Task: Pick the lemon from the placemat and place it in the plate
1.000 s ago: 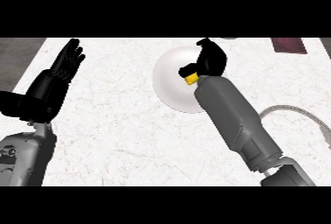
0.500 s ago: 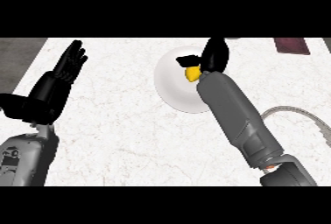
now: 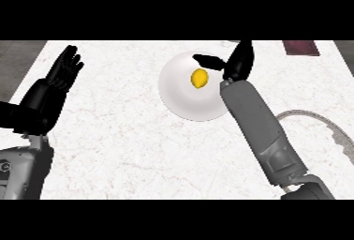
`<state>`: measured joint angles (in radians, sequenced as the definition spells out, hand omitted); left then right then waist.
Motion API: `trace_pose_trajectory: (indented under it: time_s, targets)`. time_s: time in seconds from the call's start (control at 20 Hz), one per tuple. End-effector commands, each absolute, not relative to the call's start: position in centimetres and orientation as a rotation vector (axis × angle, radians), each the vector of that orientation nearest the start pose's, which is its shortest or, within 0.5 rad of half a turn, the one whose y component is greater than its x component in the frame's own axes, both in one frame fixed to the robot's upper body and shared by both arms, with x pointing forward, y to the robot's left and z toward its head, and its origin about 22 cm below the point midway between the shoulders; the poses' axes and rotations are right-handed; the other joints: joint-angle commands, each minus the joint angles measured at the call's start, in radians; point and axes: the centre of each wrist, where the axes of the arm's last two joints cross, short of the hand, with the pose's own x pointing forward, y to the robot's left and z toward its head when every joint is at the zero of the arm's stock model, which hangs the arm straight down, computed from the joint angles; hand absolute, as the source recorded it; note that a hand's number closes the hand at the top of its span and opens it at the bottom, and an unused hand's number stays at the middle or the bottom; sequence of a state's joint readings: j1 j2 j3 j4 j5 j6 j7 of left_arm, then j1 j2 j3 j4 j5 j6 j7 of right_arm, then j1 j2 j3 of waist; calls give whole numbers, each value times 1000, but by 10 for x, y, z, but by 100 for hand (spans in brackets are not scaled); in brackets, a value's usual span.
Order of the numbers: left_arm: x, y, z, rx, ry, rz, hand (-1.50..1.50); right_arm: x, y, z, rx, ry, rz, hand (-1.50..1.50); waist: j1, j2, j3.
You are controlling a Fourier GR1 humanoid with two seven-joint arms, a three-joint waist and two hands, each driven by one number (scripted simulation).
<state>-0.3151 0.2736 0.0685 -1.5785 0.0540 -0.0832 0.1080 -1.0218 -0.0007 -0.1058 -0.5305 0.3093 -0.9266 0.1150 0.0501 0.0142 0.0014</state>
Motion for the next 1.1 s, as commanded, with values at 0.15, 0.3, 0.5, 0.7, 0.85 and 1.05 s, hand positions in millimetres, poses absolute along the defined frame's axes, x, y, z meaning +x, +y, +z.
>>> trace_pose_trajectory:
  time_s: [0.15,0.3,0.5,0.7,0.85,1.05]
  targets:
    - [298,277,96,134,-1731,-237,0,413,-157,45,-726,-1576,-297,-150,-49,-14,-1]
    - [301,282,111,159,-1734,-223,0,390,-170,32,-710,-1612,-291,-150,-64,-20,-1]
    - [280,297,94,161,-1740,-217,0,357,-186,26,-711,-1598,-247,-150,-64,-22,-2]
    - [301,285,109,180,-1748,-231,0,328,-224,39,-745,-1610,-218,-150,-70,-20,-2]
    - [298,277,112,149,-1739,-221,0,311,-249,40,-738,-1609,-223,-150,-58,-17,-2]
    - [306,288,105,147,-1749,-229,0,275,-262,32,-748,-1611,-188,-150,-60,-15,-2]
